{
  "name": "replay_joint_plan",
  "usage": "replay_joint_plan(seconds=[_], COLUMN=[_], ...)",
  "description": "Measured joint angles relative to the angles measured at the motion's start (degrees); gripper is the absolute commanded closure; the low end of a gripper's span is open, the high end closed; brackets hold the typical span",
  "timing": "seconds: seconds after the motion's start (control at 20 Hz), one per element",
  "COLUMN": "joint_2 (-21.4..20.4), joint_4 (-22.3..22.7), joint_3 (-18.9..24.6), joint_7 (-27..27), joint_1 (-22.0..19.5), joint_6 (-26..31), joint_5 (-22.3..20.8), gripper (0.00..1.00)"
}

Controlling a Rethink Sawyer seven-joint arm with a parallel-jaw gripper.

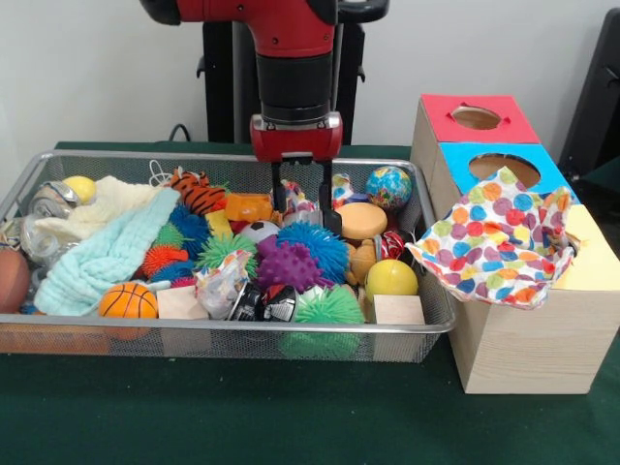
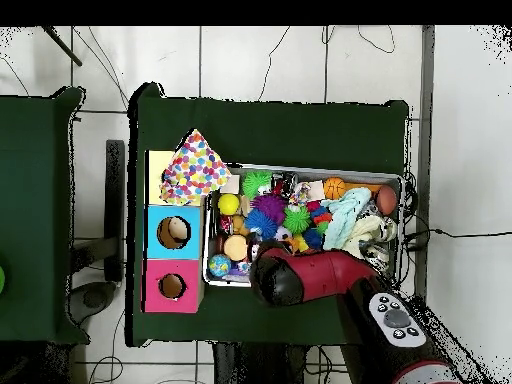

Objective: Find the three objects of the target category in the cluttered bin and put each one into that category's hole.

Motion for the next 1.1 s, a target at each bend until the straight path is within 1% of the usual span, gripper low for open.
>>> replay_joint_plan(seconds=[0.5,0.8,1.1], joint_2=[-1.17,-1.93,-2.1], joint_4=[1.34,3.24,6.1], joint_3=[-0.91,-2.42,-4.49], joint_7=[0.0,0.0,0.0], joint_1=[-4.82,-5.46,-4.71], joint_6=[-0.08,-0.08,-0.52], joint_5=[-2.14,-2.87,-3.54], gripper=[0.0,0.0,0.0])
